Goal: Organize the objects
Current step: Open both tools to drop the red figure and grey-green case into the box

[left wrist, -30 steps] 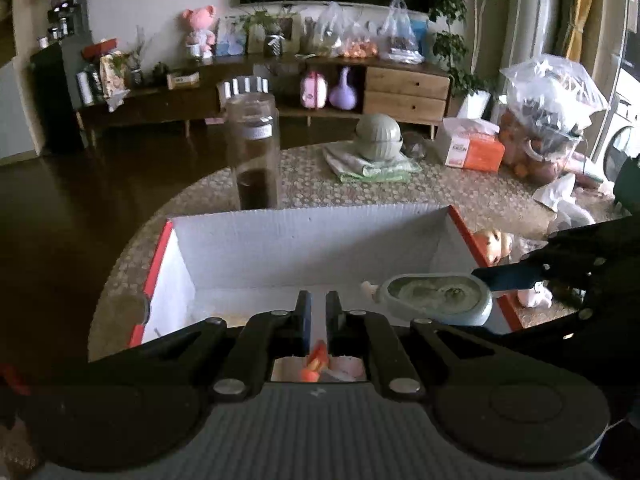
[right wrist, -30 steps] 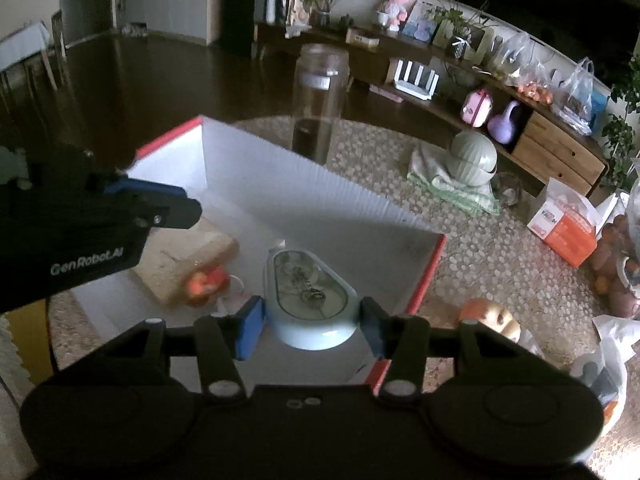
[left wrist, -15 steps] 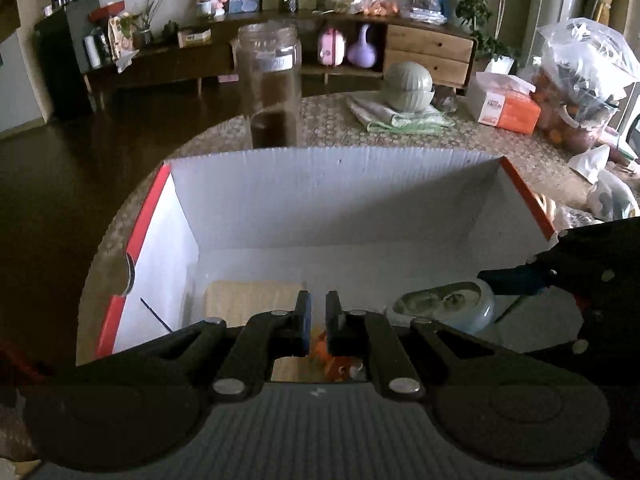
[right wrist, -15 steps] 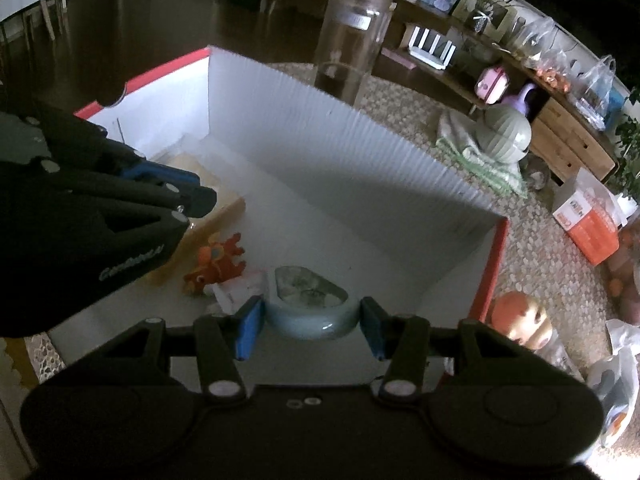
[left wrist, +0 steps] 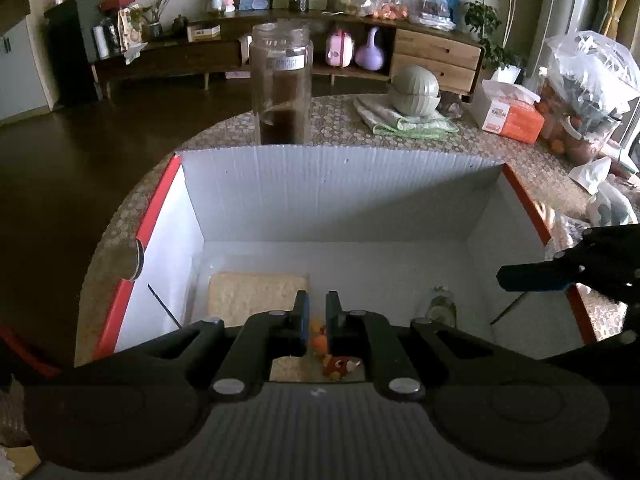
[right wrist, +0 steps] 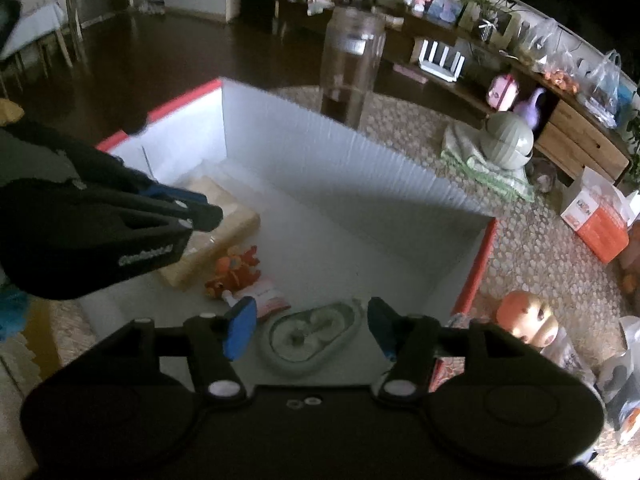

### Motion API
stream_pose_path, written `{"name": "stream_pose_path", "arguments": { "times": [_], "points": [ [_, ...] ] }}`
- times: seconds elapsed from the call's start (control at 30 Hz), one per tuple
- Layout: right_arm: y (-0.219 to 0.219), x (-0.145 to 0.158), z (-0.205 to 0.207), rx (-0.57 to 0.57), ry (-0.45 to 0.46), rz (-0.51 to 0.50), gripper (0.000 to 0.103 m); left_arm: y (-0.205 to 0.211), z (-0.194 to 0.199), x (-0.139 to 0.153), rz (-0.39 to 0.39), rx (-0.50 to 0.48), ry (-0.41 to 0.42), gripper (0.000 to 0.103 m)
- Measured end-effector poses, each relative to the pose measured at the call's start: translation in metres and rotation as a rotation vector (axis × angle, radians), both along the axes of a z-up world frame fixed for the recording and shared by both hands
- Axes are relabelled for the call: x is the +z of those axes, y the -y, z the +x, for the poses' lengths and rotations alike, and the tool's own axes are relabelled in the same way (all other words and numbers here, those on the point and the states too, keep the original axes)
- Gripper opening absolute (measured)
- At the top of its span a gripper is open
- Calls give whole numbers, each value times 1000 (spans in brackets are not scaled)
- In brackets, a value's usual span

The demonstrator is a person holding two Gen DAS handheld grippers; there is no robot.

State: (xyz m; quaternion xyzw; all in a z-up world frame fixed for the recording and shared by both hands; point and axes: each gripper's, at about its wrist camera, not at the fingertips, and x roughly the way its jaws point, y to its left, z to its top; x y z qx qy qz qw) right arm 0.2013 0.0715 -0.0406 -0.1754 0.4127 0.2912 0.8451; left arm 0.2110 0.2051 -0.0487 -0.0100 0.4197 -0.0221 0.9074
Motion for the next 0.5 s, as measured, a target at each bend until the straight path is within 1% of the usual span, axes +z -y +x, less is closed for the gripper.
{"name": "stream_pose_path", "arguments": {
  "times": [0.17,0.27,0.4,0.5],
  "points": [
    [19,21,-10,5,22,67,61,3,-8,9,-19,13,1,7],
    [29,33,-19,19,43,94,64,7,-14,16,-21,10,7,7],
    [42,45,-28,23,68,120,64,12,-23,24,-59,11,0,7],
    [53,52,-35,22,77,138,64,21,-31,33,-45,1,13,7]
  ]
}}
